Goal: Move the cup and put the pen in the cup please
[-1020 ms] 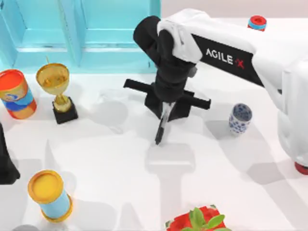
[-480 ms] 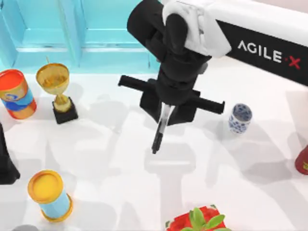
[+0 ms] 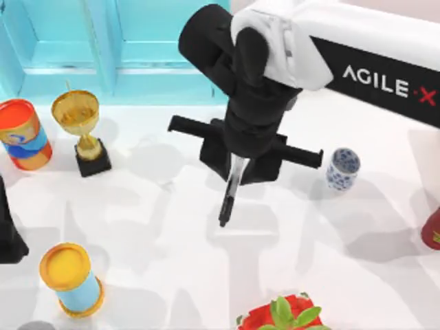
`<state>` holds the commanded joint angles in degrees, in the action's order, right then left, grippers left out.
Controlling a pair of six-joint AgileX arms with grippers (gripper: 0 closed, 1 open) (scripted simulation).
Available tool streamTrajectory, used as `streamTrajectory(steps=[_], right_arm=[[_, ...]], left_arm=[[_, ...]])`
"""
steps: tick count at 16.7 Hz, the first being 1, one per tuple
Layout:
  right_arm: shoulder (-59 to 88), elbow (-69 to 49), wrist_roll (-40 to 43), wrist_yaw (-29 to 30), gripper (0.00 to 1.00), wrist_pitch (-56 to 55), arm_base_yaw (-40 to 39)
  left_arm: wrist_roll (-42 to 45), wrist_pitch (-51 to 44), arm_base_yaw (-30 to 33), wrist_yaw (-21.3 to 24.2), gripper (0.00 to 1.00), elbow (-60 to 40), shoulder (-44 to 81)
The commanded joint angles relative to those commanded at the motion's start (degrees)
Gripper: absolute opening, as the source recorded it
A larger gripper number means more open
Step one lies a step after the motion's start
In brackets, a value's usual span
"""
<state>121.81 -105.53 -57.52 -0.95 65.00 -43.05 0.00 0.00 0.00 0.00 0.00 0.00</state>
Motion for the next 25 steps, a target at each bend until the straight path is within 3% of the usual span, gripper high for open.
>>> streamTrajectory(steps=[6, 17, 25], right_arm=[[-5.6, 13.8, 10.9, 11.9, 0.00, -19.5, -1.0], [-21.0, 57.3, 42.8, 42.6, 0.00, -84.9, -3.9], [-35.5, 76.1, 57.3, 55.2, 0.00, -115.7, -5.1]], left_arm=[[0.0, 0.0, 0.0, 0.0, 1.00, 0.0, 0.0], [0.0, 0.0, 0.0, 0.0, 1.00, 0.0, 0.0], [0.0, 0.0, 0.0, 0.0, 1.00, 0.0, 0.0]])
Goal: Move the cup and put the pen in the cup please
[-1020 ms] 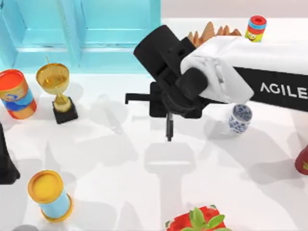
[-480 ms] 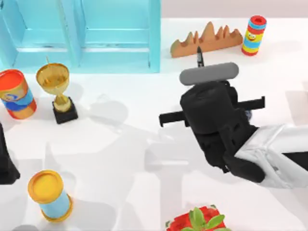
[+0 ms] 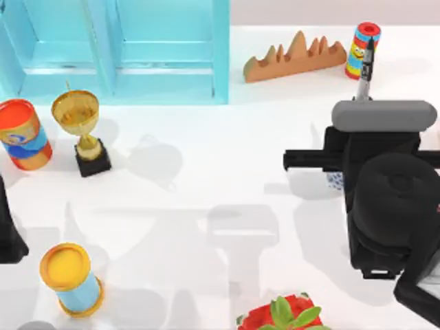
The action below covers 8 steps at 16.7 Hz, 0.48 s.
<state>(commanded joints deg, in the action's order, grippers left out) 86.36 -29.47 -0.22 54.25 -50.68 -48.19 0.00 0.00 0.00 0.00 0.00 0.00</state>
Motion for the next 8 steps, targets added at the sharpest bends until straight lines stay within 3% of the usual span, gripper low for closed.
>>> streamTrajectory(steps=[8], right_arm=[[-4.2, 2.4, 2.0, 2.1, 0.00, -7.0, -0.3]], left_arm=[[0.0, 0.0, 0.0, 0.0, 1.00, 0.0, 0.0]])
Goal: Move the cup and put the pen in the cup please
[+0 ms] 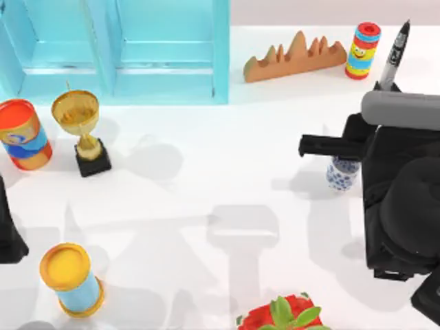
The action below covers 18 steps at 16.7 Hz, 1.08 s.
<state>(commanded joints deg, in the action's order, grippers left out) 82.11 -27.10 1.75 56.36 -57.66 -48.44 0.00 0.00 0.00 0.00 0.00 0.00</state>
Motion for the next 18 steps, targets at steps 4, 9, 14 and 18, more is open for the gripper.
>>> streamTrajectory(steps=[4, 9, 14, 18], right_arm=[[2.2, -1.0, -0.3, -1.6, 0.00, -1.2, 1.6], [9.0, -3.4, -0.5, -6.7, 0.00, -5.3, 6.8], [9.6, -3.7, -0.5, -7.2, 0.08, -5.7, 7.3], [9.6, -3.7, -0.5, -7.2, 0.38, -5.7, 7.3]], left_arm=[[0.0, 0.0, 0.0, 0.0, 1.00, 0.0, 0.0], [0.0, 0.0, 0.0, 0.0, 1.00, 0.0, 0.0], [0.0, 0.0, 0.0, 0.0, 1.00, 0.0, 0.0], [0.0, 0.0, 0.0, 0.0, 1.00, 0.0, 0.0]])
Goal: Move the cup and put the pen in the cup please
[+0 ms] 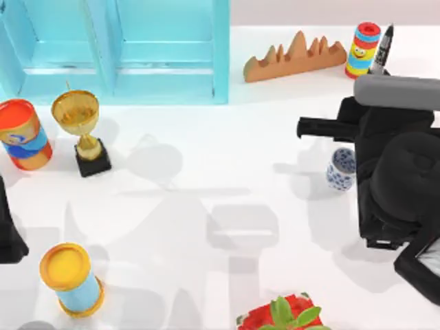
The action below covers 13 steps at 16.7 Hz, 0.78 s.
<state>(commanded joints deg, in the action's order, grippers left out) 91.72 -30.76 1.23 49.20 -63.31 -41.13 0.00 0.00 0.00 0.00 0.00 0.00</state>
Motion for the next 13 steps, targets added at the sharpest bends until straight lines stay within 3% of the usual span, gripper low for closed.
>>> streamTrajectory(steps=[8, 13], right_arm=[[0.0, 0.0, 0.0, 0.0, 0.98, 0.0, 0.0], [0.0, 0.0, 0.0, 0.0, 1.00, 0.0, 0.0]], left_arm=[[0.0, 0.0, 0.0, 0.0, 1.00, 0.0, 0.0], [0.0, 0.0, 0.0, 0.0, 1.00, 0.0, 0.0]])
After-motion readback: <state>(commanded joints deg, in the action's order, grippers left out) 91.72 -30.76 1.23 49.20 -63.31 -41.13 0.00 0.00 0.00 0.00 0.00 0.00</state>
